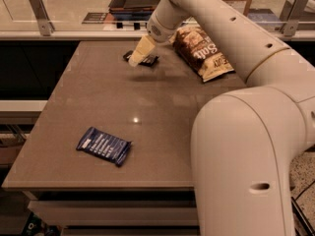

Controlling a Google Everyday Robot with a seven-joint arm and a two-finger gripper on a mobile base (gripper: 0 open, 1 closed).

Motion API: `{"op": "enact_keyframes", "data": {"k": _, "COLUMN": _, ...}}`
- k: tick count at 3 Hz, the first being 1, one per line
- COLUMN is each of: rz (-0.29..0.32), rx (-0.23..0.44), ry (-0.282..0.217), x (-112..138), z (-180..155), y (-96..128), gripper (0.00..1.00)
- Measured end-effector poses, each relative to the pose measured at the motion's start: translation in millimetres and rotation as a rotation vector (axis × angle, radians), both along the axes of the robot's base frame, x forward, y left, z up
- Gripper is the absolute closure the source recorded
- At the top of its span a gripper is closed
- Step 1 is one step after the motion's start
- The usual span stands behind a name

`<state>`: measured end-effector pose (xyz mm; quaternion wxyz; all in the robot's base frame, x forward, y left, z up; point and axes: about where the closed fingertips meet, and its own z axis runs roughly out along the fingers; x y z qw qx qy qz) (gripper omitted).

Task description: Move rxbar chocolate near rxbar blueberry

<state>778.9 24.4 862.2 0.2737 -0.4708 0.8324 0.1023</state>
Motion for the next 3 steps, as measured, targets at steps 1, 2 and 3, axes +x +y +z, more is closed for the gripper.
{"op": "enact_keyframes", "data": {"k": 1, "rz": 0.013, "rx": 0.005, "ry": 0.033, "x": 0.8, "z": -7.7, "y": 2.4, "gripper": 0.00}}
{"op": "enact_keyframes", "data": {"k": 2, "rz": 0.026, "rx": 0.023, "ry": 0.077, "x": 1.2, "z": -16.9, "y": 4.2, "gripper": 0.00}}
{"op": "enact_keyframes", "data": {"k": 3, "rz": 0.029, "rx": 0.034, "ry": 0.104, "x": 4.1, "z": -24.5, "y": 5.5, "gripper": 0.00}}
